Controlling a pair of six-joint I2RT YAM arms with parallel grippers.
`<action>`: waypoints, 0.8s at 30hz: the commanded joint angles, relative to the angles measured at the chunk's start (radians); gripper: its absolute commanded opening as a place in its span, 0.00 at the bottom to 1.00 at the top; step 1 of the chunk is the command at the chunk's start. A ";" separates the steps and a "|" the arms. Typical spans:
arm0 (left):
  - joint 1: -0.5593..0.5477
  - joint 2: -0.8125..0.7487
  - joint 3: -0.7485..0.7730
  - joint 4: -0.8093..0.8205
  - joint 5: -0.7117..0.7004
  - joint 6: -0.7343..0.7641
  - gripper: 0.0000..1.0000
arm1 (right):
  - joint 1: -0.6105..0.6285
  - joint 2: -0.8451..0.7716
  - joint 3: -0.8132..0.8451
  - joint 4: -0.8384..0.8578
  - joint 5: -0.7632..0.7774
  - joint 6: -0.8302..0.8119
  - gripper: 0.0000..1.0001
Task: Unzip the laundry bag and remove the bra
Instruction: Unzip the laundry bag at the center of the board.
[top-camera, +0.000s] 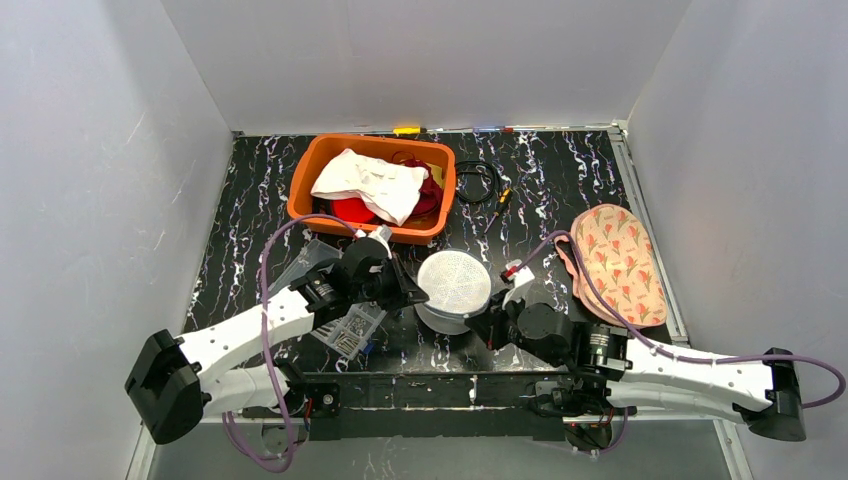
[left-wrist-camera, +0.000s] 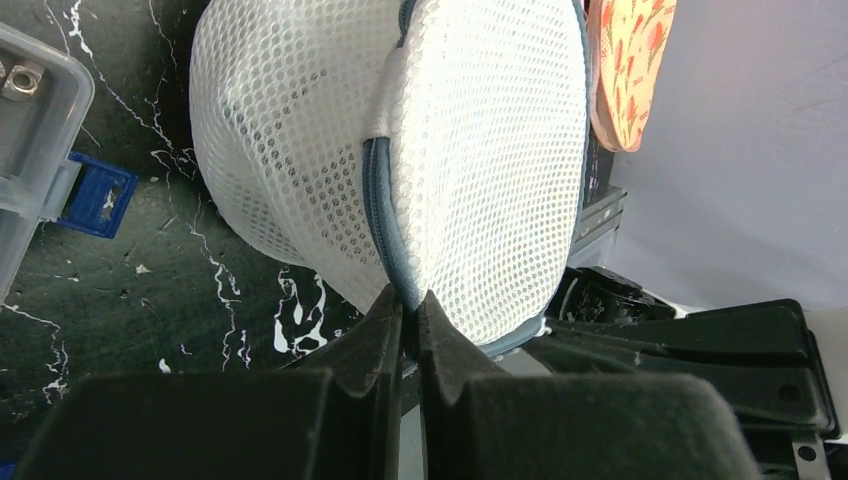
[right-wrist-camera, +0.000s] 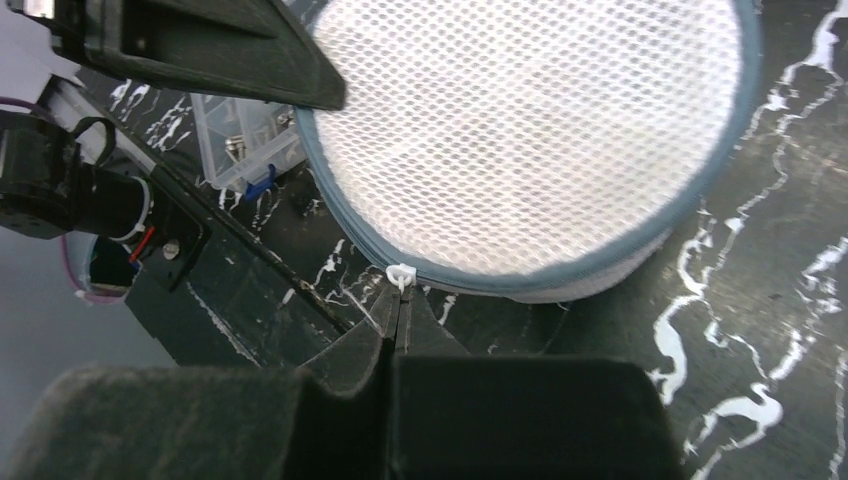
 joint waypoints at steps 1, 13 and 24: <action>0.007 -0.009 0.044 -0.076 0.008 0.102 0.00 | 0.007 -0.056 0.052 -0.128 0.100 -0.009 0.01; 0.107 0.110 0.093 -0.056 0.192 0.213 0.00 | 0.008 -0.056 -0.024 -0.049 0.069 0.001 0.01; 0.107 -0.076 0.009 -0.102 0.215 0.138 0.82 | 0.007 0.081 -0.041 0.221 -0.055 0.015 0.01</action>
